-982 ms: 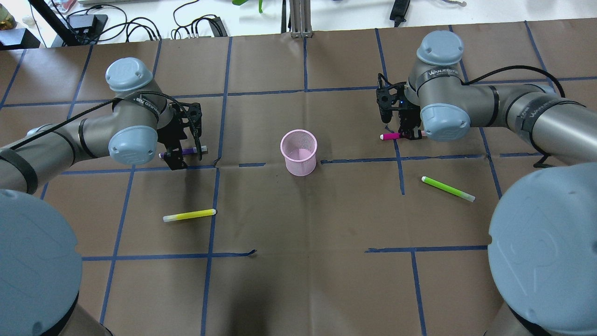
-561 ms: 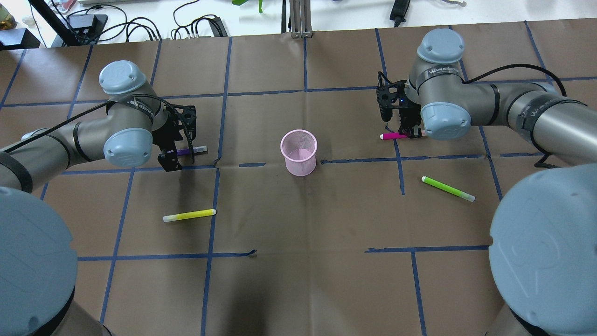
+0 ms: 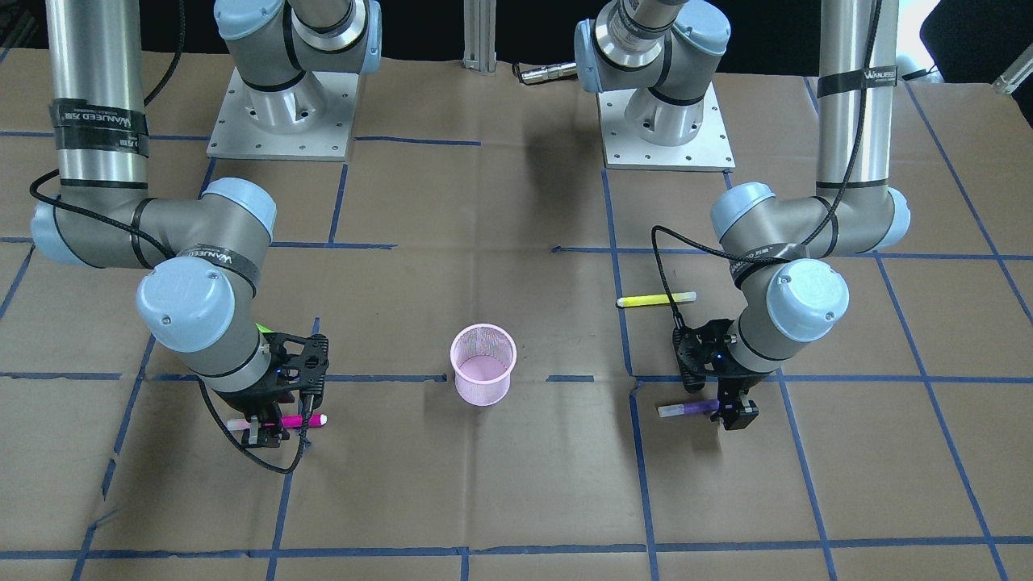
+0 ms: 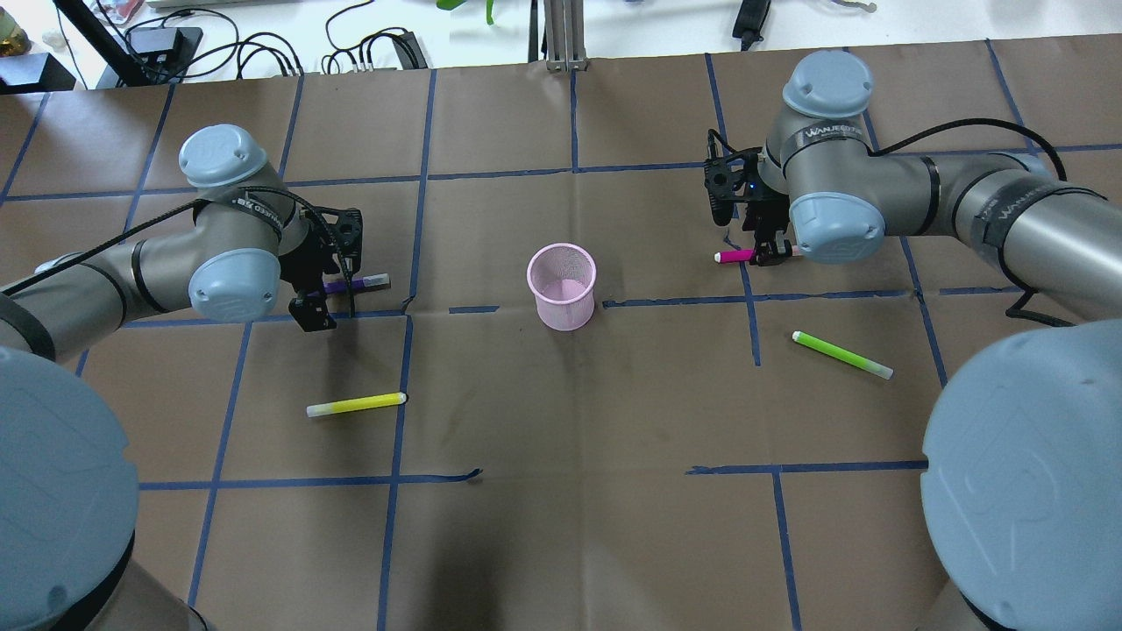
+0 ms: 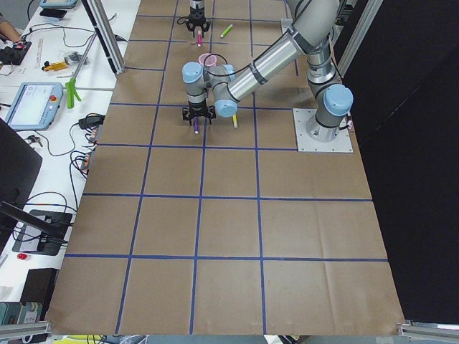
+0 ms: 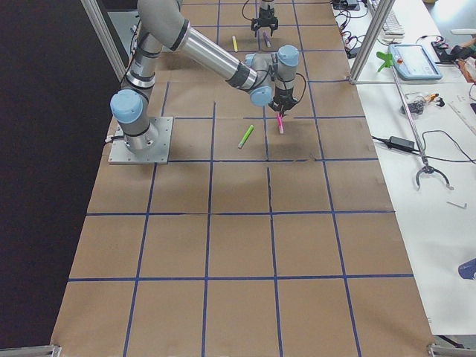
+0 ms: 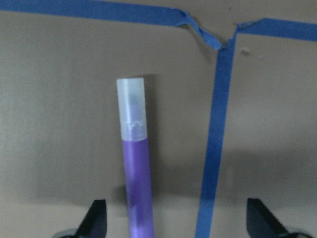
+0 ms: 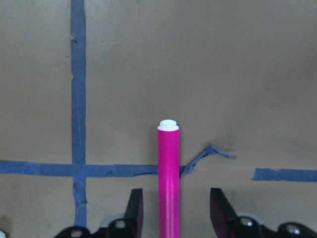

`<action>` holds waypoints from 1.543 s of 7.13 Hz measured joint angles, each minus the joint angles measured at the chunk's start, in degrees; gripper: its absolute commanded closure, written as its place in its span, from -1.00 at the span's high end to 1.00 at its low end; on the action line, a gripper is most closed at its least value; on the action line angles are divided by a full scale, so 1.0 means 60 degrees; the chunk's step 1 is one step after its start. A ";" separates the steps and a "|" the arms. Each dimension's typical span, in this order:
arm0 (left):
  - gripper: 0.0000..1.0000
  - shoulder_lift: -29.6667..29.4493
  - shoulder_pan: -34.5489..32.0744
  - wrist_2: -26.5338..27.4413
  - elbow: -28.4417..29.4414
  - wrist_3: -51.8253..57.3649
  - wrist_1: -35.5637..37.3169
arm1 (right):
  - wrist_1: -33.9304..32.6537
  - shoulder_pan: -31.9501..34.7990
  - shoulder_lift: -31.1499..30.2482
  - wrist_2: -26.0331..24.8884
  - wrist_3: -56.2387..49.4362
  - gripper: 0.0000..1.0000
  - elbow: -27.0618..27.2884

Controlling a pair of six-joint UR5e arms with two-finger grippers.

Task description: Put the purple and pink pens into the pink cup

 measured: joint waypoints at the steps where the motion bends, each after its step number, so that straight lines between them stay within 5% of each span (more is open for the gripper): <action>1: 0.99 0.0003 0.0002 0.0011 -0.0003 -0.0056 0.0041 | -0.0103 0.0003 0.0089 -0.0015 0.0013 0.71 -0.0007; 2: 0.99 0.0001 0.0021 0.0019 -0.0001 -0.0077 0.0125 | -0.0253 0.0003 0.0195 -0.0034 0.0014 0.70 -0.0012; 4: 0.87 -0.0016 0.0066 -0.0041 0.0001 -0.0020 0.0237 | -0.0375 0.0004 0.0335 -0.0054 0.0013 0.20 -0.0031; 7: 0.39 -0.0023 0.0070 -0.0123 -0.0012 0.0023 0.0255 | -0.0386 0.0008 0.0366 -0.0112 0.0013 -0.08 0.0000; 9: 0.10 -0.0015 0.0065 -0.0114 0.0007 0.0029 0.0257 | -0.0379 0.0013 0.0365 -0.0126 0.0013 -0.57 0.0016; 11: -0.19 -0.0011 0.0064 -0.0079 0.0063 0.0030 0.0256 | -0.0369 0.0013 0.0331 -0.0136 0.0013 -0.77 0.0022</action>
